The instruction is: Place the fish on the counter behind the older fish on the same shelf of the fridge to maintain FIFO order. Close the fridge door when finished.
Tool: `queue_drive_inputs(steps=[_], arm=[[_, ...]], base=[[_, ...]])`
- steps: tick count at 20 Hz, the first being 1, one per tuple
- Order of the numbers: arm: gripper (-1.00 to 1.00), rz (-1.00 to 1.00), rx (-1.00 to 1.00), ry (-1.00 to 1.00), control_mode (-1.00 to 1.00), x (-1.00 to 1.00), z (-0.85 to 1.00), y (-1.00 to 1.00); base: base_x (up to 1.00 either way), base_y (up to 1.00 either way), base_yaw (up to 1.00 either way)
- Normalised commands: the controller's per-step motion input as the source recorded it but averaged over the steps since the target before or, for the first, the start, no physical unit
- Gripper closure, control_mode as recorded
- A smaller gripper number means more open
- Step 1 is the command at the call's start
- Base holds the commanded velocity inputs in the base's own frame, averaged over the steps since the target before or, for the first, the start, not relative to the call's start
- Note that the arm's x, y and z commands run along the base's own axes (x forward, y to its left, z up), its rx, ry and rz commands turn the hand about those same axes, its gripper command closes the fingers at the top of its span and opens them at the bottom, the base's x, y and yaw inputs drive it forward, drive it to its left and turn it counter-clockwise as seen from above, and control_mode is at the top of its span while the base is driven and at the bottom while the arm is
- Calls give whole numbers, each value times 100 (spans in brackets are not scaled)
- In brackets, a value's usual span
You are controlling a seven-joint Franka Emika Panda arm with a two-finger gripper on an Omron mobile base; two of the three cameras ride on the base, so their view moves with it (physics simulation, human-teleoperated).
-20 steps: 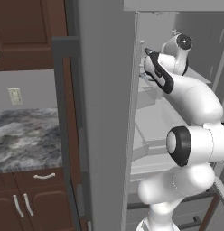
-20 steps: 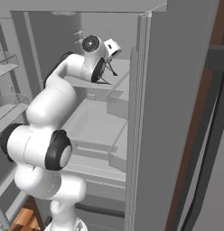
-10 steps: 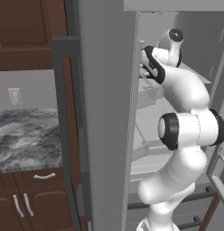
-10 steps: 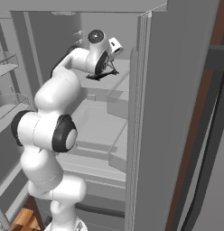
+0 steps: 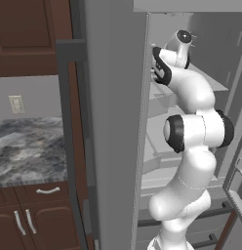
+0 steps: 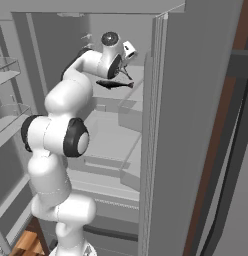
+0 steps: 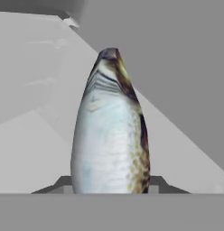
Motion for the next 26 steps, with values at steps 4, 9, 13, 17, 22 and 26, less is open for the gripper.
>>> queue_drive_inputs(steps=[4,9,13,17,22,26], arm=[[-100,4,0,0,-100,33,0,8],[-100,3,0,-4,-100,2,17,10],[-100,0,0,-18,-100,-61,42,25],[-100,0,0,-23,-100,-93,28,31],[-100,-6,6,-27,-100,-100,0,26],[-100,-10,12,-16,-100,-100,26,1]], base=[[0,0,0],[0,0,0],[0,0,0],[0,0,0],[0,0,0],[0,0,0]])
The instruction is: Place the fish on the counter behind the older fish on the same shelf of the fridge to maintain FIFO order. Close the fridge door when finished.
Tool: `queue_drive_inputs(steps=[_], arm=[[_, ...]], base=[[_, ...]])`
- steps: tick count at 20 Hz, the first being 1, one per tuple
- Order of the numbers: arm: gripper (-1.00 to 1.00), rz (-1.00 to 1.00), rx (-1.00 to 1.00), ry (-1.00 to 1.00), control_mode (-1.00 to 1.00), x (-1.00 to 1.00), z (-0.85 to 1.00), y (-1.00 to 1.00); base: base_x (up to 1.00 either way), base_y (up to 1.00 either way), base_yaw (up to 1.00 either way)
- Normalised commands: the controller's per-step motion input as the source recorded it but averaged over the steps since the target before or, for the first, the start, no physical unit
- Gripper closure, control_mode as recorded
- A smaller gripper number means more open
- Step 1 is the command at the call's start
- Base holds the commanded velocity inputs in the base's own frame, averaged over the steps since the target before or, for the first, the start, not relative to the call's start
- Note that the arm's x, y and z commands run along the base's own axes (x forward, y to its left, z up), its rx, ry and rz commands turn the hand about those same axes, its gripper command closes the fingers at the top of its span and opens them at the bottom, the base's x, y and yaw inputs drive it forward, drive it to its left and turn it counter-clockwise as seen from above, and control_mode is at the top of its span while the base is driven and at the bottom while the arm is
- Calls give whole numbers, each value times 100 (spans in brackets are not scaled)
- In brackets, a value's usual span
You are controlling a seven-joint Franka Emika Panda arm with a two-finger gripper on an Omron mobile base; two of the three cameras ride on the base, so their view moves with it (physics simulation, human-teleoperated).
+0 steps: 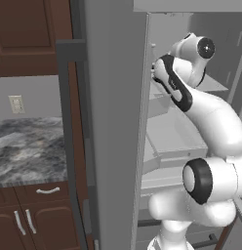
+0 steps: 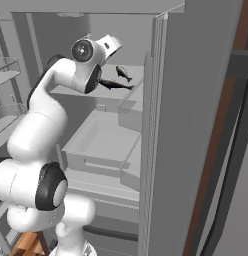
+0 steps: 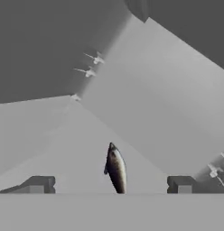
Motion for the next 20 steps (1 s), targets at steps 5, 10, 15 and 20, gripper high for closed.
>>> queue_drive_inputs(steps=[5,10,15,20], arm=[[-100,-12,18,-2,-100,-100,33,0],[-100,-17,22,0,-100,-100,9,-1],[-100,-16,16,0,-100,-100,-11,-5],[-100,-9,13,1,-100,-100,-15,-24]], base=[[0,0,0],[0,0,0],[0,0,0],[0,0,0]])
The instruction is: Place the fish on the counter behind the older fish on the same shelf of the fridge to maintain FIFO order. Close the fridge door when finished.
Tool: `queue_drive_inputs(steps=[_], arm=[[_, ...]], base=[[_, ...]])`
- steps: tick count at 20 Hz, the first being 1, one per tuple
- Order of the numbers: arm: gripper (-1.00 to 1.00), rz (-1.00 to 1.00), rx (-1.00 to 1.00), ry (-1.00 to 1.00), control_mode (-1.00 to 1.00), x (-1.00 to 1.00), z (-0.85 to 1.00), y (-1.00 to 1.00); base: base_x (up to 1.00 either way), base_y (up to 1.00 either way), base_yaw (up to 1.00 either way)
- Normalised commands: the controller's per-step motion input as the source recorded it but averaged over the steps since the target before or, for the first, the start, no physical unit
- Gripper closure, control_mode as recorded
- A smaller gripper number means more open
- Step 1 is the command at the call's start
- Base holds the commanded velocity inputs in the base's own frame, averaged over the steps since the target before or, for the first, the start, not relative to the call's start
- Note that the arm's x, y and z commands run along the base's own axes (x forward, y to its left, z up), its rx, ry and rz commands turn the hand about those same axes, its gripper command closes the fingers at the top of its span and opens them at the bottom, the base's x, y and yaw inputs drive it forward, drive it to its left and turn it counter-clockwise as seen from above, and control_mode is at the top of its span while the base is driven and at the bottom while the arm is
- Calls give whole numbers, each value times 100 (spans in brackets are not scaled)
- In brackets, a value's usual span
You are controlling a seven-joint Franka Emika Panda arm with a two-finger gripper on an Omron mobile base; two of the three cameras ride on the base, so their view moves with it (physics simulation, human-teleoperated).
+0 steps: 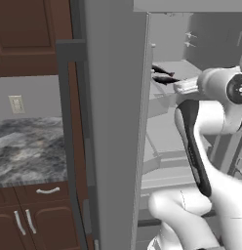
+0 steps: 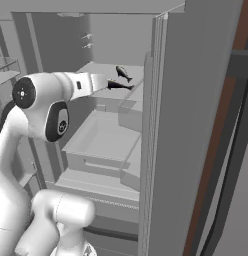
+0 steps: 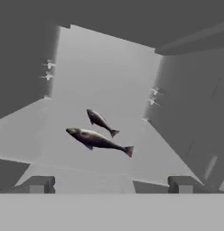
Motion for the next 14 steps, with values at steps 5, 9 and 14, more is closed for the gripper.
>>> queue_drive_inputs(steps=[5,9,14], arm=[[-100,-1,9,7,-100,-100,-28,-23],[-100,1,2,17,-100,-53,-33,24],[-100,0,0,6,-100,-8,-19,-5]], base=[[0,0,0],[0,0,0],[0,0,0]])
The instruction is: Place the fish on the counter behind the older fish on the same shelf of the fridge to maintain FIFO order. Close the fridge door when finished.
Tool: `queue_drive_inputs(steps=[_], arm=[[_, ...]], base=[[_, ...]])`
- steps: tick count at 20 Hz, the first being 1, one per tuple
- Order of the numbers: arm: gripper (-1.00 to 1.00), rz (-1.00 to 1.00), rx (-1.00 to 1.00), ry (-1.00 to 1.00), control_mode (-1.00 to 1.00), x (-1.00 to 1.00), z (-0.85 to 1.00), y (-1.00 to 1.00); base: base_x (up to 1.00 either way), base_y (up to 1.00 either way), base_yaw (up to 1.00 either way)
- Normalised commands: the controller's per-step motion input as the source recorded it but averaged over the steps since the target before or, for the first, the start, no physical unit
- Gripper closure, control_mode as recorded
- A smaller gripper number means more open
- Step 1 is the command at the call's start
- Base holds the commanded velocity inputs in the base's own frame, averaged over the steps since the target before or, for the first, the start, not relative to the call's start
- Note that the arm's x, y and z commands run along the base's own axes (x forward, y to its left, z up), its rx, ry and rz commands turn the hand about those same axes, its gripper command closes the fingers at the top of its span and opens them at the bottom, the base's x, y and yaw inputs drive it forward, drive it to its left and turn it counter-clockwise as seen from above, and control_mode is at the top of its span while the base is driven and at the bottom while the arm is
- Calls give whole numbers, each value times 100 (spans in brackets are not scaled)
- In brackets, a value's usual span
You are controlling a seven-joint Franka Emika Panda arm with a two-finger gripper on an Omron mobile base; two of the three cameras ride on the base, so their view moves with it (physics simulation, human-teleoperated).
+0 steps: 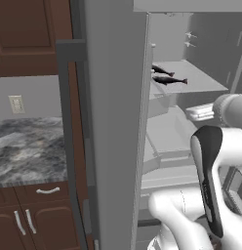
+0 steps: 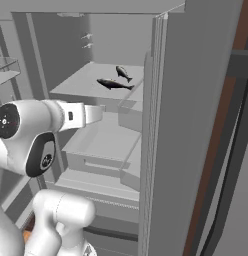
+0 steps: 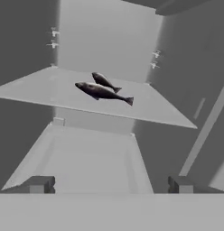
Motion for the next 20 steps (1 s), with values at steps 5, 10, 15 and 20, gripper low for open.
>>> queue_drive_inputs(steps=[5,10,15,20], arm=[[-100,0,0,3,100,-42,-17,-7],[-100,0,0,0,100,0,0,0],[-100,0,0,0,100,0,0,0],[-100,0,0,0,100,0,0,0]], base=[[-34,-12,0],[-54,-31,0],[-37,-38,0],[-42,-31,0]])
